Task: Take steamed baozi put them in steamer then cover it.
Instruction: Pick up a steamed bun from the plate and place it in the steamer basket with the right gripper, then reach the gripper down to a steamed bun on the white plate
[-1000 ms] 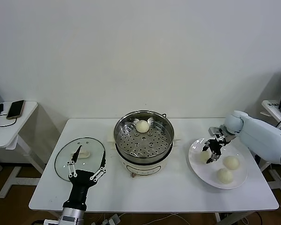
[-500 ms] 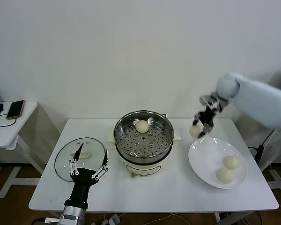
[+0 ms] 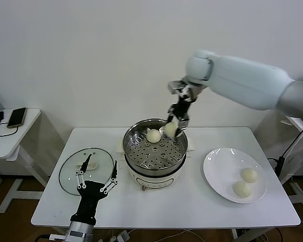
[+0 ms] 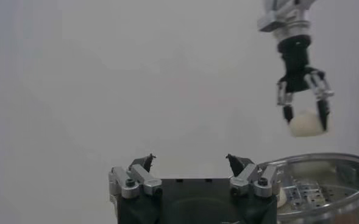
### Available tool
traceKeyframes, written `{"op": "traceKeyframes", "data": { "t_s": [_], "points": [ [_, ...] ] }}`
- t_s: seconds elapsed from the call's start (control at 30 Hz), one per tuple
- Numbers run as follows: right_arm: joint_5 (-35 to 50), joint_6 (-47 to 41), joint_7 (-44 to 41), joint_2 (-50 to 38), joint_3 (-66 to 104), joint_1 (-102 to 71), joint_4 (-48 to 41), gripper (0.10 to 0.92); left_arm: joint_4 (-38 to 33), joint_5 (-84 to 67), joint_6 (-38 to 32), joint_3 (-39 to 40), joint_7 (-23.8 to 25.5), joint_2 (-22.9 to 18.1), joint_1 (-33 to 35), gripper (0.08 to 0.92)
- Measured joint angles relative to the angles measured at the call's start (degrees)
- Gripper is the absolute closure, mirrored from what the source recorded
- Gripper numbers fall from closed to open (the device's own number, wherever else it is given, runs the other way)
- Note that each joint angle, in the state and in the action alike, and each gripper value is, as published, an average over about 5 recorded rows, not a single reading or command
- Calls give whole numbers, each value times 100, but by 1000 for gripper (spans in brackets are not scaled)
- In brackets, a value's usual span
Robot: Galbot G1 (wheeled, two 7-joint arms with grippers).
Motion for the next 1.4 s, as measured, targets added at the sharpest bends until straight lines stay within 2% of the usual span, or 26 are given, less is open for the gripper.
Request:
{"op": "traceKeyframes", "data": {
  "t_s": [0.3, 0.67, 0.83, 1.1, 1.4],
  "points": [
    [142, -219, 339, 790, -169, -384, -443, 389, -38, -13, -18, -32, -13, 14, 29, 177],
    [116, -284, 625, 1282, -177, -892, -978, 382, -44, -18, 1, -32, -16, 12, 4, 177],
    [96, -292, 732, 1411, -168, -1048, -1127, 345, -38, -19, 2, -35, -18, 9, -4, 177],
    [46, -326, 786, 1396, -150, -1089, -1132, 210, -43, -19, -2, -80, -23, -10, 35, 177],
    [-130, -270, 588, 890, 43, -666, -620, 203, -38, -5, -13, -66, -24, -28, 54, 177]
  ]
}}
